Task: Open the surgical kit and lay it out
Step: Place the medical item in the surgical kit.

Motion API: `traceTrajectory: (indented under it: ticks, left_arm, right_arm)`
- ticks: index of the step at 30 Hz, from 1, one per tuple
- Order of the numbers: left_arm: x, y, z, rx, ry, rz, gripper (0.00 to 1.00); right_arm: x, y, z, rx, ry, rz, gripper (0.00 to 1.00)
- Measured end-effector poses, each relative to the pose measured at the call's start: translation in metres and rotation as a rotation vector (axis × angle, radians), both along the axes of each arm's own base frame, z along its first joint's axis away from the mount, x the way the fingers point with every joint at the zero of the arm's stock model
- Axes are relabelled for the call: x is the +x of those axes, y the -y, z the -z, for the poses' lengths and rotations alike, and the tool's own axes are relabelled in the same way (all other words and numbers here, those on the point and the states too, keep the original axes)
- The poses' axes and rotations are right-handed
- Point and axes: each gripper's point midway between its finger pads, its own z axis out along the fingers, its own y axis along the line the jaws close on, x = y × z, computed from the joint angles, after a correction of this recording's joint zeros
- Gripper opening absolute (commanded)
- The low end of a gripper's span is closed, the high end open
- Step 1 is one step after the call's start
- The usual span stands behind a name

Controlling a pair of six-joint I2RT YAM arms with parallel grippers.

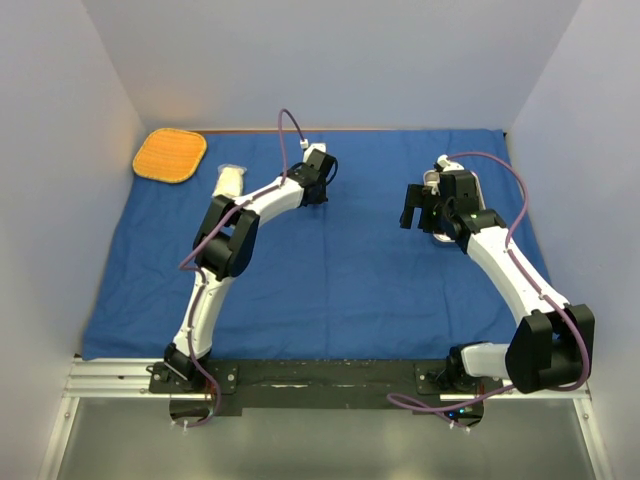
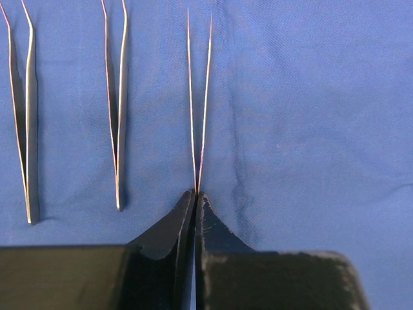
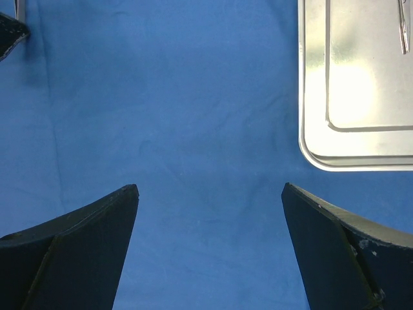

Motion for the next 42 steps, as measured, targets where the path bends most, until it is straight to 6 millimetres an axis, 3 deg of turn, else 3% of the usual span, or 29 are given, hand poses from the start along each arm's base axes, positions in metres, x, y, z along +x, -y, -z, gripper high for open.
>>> traceTrajectory:
  ticks: [3, 17, 27, 36, 39, 42]
  left_arm:
    - [0.001, 0.0, 0.0, -0.001, 0.002, 0.0, 0.0]
    - [0.009, 0.004, -0.004, -0.008, 0.025, -0.006, 0.02]
    - [0.009, 0.004, 0.0, -0.005, 0.018, -0.006, 0.24]
    - [0.008, 0.005, -0.002, -0.01, 0.018, -0.003, 0.3]
    - [0.004, 0.005, -0.013, -0.02, 0.012, 0.005, 0.32]
    - [0.003, 0.006, -0.047, -0.049, 0.048, 0.015, 0.37]
  right_arm:
    - [0.0, 0.0, 0.0, 0.001, 0.0, -0.001, 0.98]
    - [0.0, 0.0, 0.0, 0.002, 0.0, -0.003, 0.98]
    - [0.0, -0.002, 0.0, 0.005, -0.001, -0.009, 0.98]
    - [-0.001, -0.004, 0.0, 0.012, -0.002, -0.022, 0.98]
    - [-0.001, -0.004, 0.0, 0.01, -0.002, -0.023, 0.98]
    - [-0.001, -0.003, 0.0, 0.004, -0.002, -0.027, 0.98]
